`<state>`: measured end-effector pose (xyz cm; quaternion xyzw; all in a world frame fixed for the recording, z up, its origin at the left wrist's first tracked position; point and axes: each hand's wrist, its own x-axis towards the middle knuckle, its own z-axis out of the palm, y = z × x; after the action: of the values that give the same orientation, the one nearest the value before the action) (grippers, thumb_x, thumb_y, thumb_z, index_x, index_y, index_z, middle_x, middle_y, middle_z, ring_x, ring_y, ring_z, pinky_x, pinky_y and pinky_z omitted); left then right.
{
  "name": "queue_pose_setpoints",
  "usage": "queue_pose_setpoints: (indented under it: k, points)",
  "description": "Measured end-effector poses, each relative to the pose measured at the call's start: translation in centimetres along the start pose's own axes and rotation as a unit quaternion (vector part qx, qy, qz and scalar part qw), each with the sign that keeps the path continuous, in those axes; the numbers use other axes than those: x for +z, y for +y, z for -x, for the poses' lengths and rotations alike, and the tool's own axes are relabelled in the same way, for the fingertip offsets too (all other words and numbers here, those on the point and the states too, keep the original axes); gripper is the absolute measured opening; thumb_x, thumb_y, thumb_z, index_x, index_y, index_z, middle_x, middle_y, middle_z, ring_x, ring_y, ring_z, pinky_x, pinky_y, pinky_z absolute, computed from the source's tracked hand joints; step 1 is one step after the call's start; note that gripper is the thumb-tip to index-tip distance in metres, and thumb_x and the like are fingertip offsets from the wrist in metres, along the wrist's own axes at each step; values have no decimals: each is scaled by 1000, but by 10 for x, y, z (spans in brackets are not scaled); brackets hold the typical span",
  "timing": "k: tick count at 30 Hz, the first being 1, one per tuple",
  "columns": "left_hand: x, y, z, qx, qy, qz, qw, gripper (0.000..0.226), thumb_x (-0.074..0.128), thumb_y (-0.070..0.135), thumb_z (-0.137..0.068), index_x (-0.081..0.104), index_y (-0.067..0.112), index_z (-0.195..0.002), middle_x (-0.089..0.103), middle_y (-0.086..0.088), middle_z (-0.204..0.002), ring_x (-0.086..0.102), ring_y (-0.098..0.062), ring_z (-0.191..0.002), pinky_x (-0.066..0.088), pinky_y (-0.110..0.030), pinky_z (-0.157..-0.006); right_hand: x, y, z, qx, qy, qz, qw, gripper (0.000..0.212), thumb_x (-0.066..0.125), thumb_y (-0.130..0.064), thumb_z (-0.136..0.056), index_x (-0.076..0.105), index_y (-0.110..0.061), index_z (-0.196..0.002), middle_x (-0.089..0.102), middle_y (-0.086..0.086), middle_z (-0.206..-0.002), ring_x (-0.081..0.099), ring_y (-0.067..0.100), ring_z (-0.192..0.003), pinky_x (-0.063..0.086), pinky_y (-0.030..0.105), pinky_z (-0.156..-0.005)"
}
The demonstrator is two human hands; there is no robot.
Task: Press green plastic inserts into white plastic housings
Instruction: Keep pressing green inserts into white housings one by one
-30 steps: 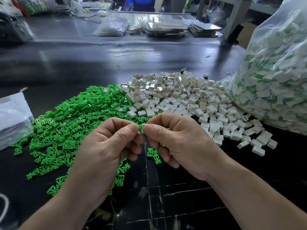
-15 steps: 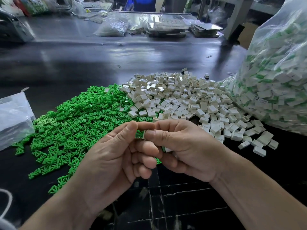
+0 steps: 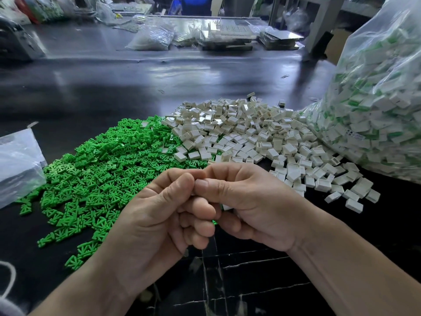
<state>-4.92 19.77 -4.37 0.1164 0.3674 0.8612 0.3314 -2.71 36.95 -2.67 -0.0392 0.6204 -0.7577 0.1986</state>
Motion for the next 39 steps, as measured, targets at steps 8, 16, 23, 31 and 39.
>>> queue_pose_setpoints:
  k: [8, 16, 23, 31, 39]
  points:
    - [0, 2, 0, 8, -7, -13, 1000, 31, 85, 25, -70, 70, 12, -93, 68, -11, -60, 66, -19, -46, 53, -25, -42, 1, -1, 1, -1, -1, -5, 1000, 41, 68, -30, -87, 60, 6, -104, 57, 1, -62, 44, 7, -41, 30, 15, -33]
    - [3, 1, 0, 25, 10, -21, 999, 33, 84, 27, -70, 70, 11, -95, 67, -13, -61, 66, -19, -46, 53, -25, -42, 2, 0, 0, -8, 5, -16, 1000, 23, 67, -26, -93, 66, -3, -96, 56, 4, -65, 43, 8, -41, 29, 15, -33]
    - [5, 2, 0, 80, 43, -127, 988, 17, 64, 25, -90, 72, 12, -99, 69, -15, -67, 67, -23, -52, 53, -27, -47, 3, 1, 0, -23, 24, -24, 999, 30, 61, -24, -98, 61, 4, -108, 59, 1, -62, 45, 7, -41, 29, 17, -33]
    - [0, 8, 9, 231, 104, -470, 846, 16, 63, 33, -81, 68, 30, -95, 73, -3, -79, 71, -16, -68, 56, -23, -58, 0, -5, 2, -22, 18, -6, 1000, 15, 63, -28, -87, 63, -13, -86, 53, 3, -66, 38, 10, -42, 26, 16, -36]
    - [-1, 12, 10, 280, 117, -652, 695, 12, 68, 24, -80, 68, 28, -91, 68, 18, -84, 64, 7, -78, 43, 0, -67, 2, -5, 3, -10, 27, 32, 999, 14, 65, -22, -92, 63, -16, -80, 54, 2, -63, 40, 8, -39, 27, 15, -35]
